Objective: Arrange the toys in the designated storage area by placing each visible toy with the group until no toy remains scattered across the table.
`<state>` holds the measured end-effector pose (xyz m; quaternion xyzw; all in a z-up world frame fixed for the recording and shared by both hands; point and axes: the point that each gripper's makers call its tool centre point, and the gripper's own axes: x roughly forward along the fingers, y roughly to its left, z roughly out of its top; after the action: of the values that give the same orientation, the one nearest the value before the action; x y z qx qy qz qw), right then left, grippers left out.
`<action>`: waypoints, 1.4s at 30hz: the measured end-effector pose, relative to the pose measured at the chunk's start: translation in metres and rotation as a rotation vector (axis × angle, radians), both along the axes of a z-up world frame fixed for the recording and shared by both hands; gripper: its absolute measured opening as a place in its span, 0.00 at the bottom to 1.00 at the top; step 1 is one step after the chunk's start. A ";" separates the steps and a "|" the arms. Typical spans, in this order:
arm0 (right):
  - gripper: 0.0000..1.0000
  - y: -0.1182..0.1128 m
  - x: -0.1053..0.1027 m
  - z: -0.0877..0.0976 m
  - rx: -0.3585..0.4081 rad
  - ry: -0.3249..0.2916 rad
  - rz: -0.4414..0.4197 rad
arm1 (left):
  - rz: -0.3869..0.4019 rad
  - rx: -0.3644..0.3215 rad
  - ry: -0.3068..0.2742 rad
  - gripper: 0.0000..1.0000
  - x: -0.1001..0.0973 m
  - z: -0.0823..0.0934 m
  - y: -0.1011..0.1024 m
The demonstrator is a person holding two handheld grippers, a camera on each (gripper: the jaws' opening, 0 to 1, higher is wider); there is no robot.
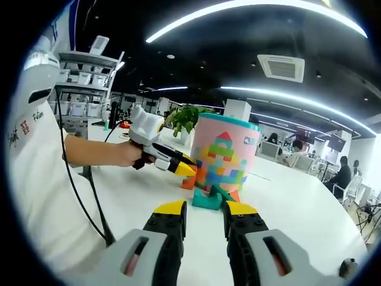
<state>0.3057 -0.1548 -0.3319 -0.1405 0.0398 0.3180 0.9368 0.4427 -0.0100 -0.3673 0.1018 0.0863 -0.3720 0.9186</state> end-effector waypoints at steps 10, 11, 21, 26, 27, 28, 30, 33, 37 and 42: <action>0.25 -0.001 -0.001 -0.001 0.001 0.001 -0.002 | -0.068 -0.019 -0.022 0.22 -0.001 0.001 -0.004; 0.25 -0.002 -0.001 -0.001 0.002 0.001 -0.004 | -0.101 -0.020 -0.019 0.22 -0.003 0.001 -0.006; 0.25 -0.002 0.000 -0.001 0.001 0.000 -0.001 | -0.225 -0.055 0.010 0.22 -0.004 0.005 0.001; 0.25 -0.003 0.000 -0.001 -0.001 0.004 -0.005 | -0.407 -0.110 0.000 0.22 -0.026 0.024 -0.002; 0.25 -0.003 0.001 -0.002 -0.001 0.004 -0.006 | -0.416 -0.124 -0.013 0.22 -0.026 0.030 0.000; 0.25 -0.003 0.001 -0.002 -0.002 0.004 -0.005 | -0.419 -0.127 -0.017 0.22 -0.027 0.033 0.002; 0.25 -0.002 0.001 -0.001 -0.004 0.003 -0.001 | -0.461 -0.137 -0.026 0.22 -0.031 0.043 0.005; 0.25 0.000 0.000 0.000 -0.007 -0.002 0.004 | -0.513 -0.149 -0.030 0.22 -0.040 0.057 0.008; 0.25 -0.001 0.001 0.001 -0.005 -0.003 -0.001 | -0.553 -0.159 -0.051 0.22 -0.052 0.074 0.012; 0.25 -0.004 0.003 0.002 0.032 0.017 -0.019 | -0.602 -0.198 -0.073 0.21 -0.052 0.094 0.022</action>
<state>0.3088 -0.1589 -0.3298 -0.1224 0.0441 0.3111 0.9415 0.3904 0.0124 -0.2729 0.0462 -0.0171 -0.6298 0.7752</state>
